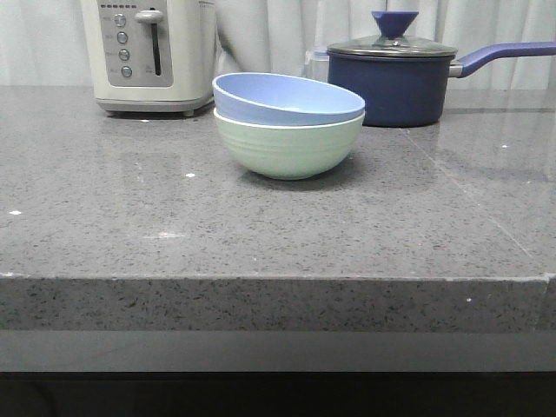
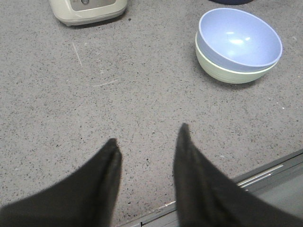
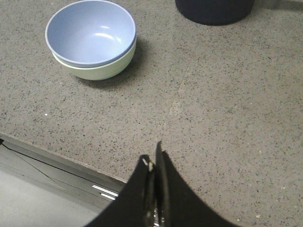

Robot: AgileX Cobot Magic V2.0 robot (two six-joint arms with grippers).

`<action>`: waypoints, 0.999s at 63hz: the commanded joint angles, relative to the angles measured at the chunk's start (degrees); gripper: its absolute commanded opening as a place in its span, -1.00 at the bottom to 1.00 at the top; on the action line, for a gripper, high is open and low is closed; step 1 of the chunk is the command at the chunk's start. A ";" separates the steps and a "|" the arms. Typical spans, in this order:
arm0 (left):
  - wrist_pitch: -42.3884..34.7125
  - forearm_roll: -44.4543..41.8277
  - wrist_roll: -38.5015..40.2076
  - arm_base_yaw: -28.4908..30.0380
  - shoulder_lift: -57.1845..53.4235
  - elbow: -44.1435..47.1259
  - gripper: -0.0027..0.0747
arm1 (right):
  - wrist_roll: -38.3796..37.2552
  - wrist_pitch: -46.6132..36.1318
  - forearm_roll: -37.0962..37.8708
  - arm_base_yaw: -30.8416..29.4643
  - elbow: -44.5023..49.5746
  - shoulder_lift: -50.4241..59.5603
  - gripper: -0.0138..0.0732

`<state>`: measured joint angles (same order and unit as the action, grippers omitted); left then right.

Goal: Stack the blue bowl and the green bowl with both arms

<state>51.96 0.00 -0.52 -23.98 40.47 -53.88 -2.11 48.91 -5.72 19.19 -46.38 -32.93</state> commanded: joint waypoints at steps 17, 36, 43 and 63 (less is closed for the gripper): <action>-4.06 0.58 0.52 0.23 -0.16 -1.37 -0.98 | 0.03 -4.22 0.77 -0.25 -1.38 -0.03 -0.83; -6.69 0.34 0.52 0.27 -2.87 0.54 -0.98 | 0.03 -4.22 0.77 -0.25 -1.38 -0.03 -0.83; -15.35 -1.88 0.19 3.99 -8.64 6.10 -0.98 | 0.03 -4.22 0.77 -0.25 -1.38 -0.03 -0.83; -40.92 -2.65 0.19 17.11 -30.66 35.38 -0.98 | 0.03 -4.22 0.77 -0.25 -1.38 -0.03 -0.83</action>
<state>20.82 -2.75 -0.52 -8.96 13.76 -22.66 -2.35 48.83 -5.52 19.19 -46.38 -32.93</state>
